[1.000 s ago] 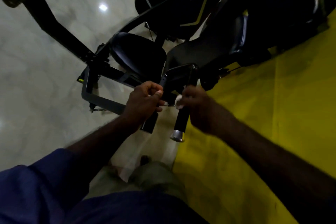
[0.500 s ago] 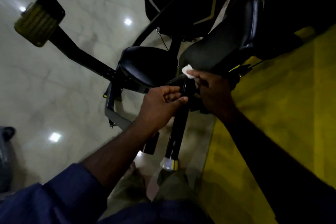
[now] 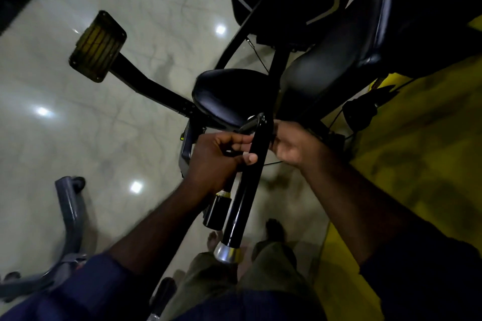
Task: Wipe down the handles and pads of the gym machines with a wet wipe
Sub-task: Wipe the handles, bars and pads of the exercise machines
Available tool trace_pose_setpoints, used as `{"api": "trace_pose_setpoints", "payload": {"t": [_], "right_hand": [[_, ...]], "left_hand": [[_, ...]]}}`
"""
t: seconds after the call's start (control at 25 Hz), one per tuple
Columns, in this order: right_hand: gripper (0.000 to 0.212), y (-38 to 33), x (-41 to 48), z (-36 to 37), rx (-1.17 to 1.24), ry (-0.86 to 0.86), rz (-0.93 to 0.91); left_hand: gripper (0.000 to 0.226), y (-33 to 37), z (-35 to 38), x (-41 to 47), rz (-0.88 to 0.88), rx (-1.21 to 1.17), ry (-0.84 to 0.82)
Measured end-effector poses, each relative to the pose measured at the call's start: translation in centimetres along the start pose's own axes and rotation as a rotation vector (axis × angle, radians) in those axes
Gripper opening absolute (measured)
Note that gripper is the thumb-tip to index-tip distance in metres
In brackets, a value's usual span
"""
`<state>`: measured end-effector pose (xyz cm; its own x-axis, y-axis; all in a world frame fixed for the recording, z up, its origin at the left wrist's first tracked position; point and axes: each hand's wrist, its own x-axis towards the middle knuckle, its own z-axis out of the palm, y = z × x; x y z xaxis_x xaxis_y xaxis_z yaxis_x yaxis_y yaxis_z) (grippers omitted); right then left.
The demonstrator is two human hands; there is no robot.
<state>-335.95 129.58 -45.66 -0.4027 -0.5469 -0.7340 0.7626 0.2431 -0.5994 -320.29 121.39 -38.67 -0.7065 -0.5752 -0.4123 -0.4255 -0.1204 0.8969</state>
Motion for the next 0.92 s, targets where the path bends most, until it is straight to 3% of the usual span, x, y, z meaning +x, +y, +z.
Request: {"api": "trace_pose_setpoints", "payload": {"t": [0.16,0.28,0.44,0.64,0.8,0.92], "right_hand": [[0.035,-1.3,-3.7,-2.8,0.037,-0.052,-0.145],[0.035,-1.1,-4.5,-1.2,0.015,-0.035,-0.11],[0.035,0.0,-6.6,1.1,0.026,0.12,-0.281],[0.034,9.3,-15.4,2.6,-0.799,0.416,-0.732],[0.032,7.3,-12.3,5.3,-1.075,0.702,-0.932],[0.03,7.9,-13.3,7.1,-1.175,0.797,-0.968]], "left_hand": [[0.037,0.1,-0.1,0.1,0.031,0.097,0.051],[0.034,0.1,-0.1,0.4,0.034,0.153,0.051],[0.03,-0.3,-0.7,-0.1,0.005,0.084,-0.005],[0.007,-3.0,-3.1,-0.6,-0.034,-0.042,-0.117],[0.015,-6.1,-6.7,-0.4,0.061,0.114,-0.251],[0.015,-7.4,-8.9,-0.8,0.124,0.227,-0.328]]}}
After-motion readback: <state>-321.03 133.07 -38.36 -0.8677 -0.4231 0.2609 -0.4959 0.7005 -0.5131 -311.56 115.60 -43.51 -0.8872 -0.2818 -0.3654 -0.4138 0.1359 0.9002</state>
